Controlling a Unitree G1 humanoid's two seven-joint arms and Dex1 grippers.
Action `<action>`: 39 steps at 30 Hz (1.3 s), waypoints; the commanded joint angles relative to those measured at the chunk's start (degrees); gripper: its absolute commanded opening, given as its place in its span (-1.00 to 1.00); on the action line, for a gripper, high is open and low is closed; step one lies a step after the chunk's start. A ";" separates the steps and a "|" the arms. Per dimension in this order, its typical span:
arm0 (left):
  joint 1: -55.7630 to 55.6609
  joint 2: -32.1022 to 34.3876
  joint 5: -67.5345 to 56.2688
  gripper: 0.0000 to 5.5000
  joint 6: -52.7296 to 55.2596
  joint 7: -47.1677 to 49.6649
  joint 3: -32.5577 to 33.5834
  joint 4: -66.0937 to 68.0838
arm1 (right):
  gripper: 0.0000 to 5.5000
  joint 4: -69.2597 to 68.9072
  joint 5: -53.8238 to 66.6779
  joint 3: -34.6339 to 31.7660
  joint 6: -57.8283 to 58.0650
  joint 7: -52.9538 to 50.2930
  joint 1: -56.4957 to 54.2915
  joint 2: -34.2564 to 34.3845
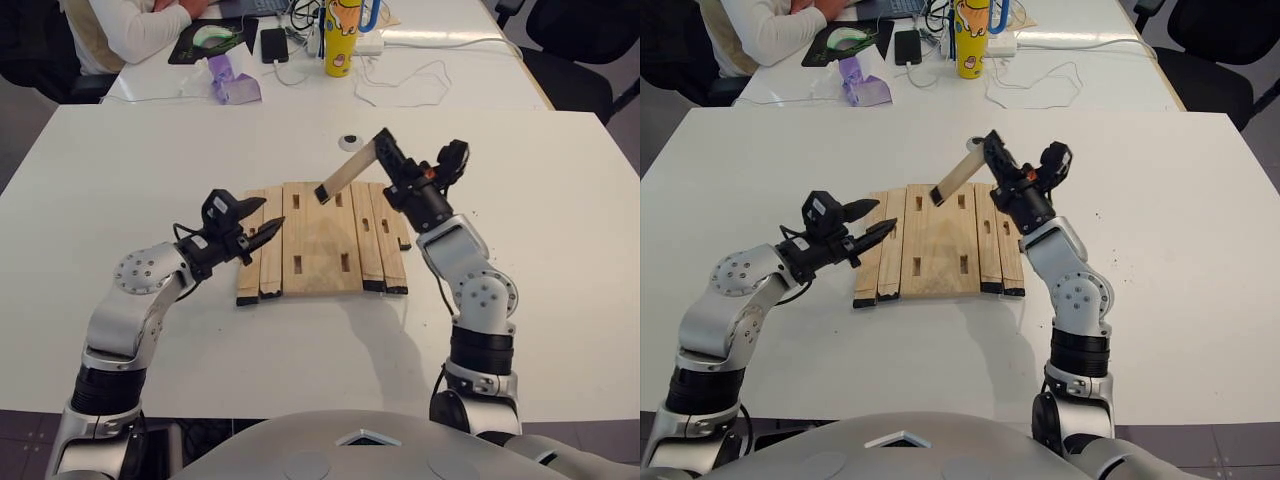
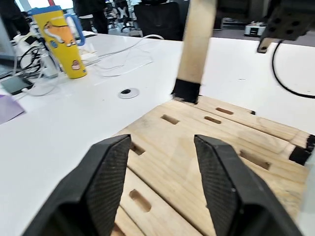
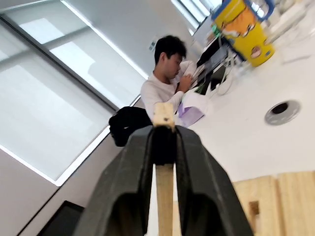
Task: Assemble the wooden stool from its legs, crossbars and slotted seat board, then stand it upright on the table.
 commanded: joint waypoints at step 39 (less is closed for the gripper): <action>6.13 -22.10 16.27 -1.00 -19.73 28.75 1.76 7.99 | -0.83 0.89 -23.73 1.26 8.22 -2.53 5.28 -2.30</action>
